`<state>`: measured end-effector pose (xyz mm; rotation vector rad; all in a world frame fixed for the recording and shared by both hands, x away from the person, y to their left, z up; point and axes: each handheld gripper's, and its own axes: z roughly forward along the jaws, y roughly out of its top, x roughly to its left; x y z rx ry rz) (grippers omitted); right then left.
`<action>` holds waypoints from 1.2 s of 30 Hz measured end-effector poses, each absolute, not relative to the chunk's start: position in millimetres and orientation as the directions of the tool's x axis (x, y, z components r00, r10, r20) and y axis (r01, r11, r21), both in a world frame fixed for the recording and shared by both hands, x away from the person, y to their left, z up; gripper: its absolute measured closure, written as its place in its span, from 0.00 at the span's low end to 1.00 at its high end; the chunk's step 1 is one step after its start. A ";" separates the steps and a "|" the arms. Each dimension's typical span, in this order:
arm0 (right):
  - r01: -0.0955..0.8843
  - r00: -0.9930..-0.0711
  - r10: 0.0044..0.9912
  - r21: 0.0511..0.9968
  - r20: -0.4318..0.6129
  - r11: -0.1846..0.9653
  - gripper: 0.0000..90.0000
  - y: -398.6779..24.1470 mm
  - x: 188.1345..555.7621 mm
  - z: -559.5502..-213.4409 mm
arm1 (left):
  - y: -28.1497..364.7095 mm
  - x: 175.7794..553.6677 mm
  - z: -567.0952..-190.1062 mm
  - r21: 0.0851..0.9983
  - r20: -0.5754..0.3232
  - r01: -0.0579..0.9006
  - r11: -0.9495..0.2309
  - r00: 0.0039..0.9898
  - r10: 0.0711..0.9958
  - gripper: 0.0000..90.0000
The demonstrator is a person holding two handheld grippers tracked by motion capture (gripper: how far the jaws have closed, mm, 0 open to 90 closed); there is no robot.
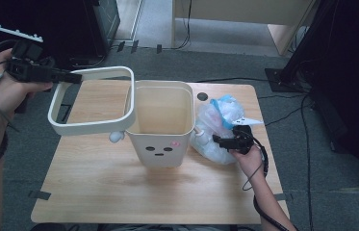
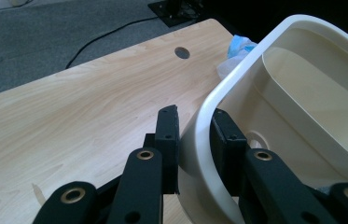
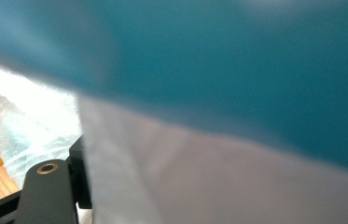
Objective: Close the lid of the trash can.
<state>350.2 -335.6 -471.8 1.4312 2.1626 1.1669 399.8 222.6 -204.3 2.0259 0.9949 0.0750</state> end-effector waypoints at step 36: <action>0.623 -0.465 0.869 0.760 0.170 0.185 0.29 -335.3 349.1 -470.2 | 137.4 421.2 -211.0 0.705 -0.266 0.589 -0.396 0.737 0.622 0.85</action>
